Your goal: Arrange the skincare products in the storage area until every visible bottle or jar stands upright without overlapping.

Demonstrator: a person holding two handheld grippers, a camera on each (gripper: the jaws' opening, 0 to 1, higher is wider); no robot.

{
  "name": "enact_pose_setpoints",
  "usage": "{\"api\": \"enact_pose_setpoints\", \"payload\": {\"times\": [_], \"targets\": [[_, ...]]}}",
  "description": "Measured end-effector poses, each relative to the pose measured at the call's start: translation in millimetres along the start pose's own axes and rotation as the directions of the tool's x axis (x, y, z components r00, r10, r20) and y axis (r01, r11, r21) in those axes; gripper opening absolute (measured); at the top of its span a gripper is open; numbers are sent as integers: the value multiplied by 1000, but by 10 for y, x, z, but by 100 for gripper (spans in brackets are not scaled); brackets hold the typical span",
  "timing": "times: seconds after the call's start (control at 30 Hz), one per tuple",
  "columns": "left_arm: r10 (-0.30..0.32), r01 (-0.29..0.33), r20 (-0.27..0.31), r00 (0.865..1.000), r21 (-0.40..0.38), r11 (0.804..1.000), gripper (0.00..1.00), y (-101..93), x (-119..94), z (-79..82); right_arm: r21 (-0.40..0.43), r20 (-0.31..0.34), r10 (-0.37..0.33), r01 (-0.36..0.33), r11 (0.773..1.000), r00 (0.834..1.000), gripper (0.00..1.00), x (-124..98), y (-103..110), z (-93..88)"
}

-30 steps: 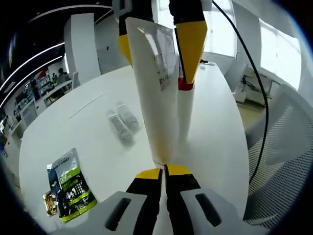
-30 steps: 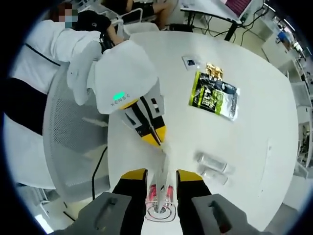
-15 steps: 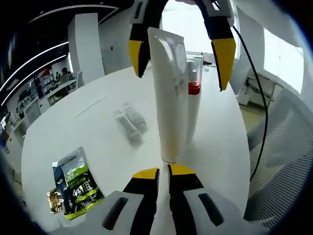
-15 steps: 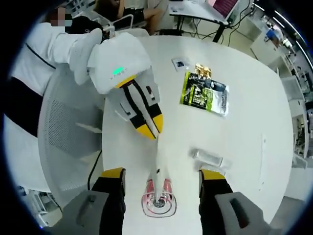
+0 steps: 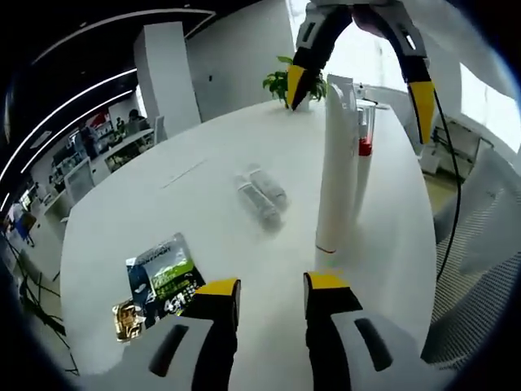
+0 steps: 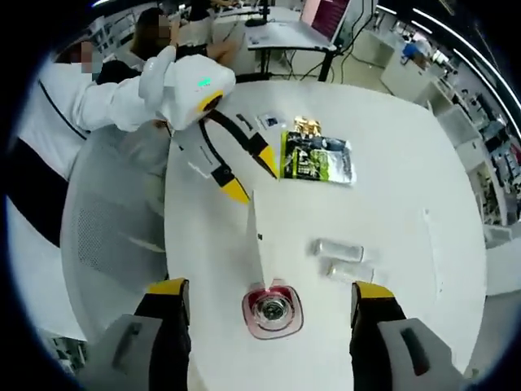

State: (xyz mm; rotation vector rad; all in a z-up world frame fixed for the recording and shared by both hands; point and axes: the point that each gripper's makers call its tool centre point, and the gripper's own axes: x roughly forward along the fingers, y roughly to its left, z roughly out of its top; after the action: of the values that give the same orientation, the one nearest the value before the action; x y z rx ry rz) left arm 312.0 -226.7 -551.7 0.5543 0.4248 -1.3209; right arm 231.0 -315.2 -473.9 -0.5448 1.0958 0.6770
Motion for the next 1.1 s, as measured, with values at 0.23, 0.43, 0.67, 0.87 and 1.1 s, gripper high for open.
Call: {"api": "enact_pose_setpoints", "payload": {"times": [0.23,0.43,0.67,0.87,1.1], "targets": [[26,-26,-3,1000,8,1000,50,55,-92,22,56,89,-54,49,997,995,91,-74,-39,-63],[48,-48,2,999,-12,999,65,106,-129,35,96,113,-90,80,992,989,98,-80,-15,-138],[100,-100,-4,995,-20,995,78,206,-263,8,149,167,-127,102,984,978,99,-120,14,-200],[132,-131,26,991,-44,990,92,243,-385,38,187,202,-131,93,978,971,99,-119,54,-252],[163,-159,42,986,-92,983,99,229,-541,26,215,223,-159,110,970,962,99,-121,119,-301]]}}
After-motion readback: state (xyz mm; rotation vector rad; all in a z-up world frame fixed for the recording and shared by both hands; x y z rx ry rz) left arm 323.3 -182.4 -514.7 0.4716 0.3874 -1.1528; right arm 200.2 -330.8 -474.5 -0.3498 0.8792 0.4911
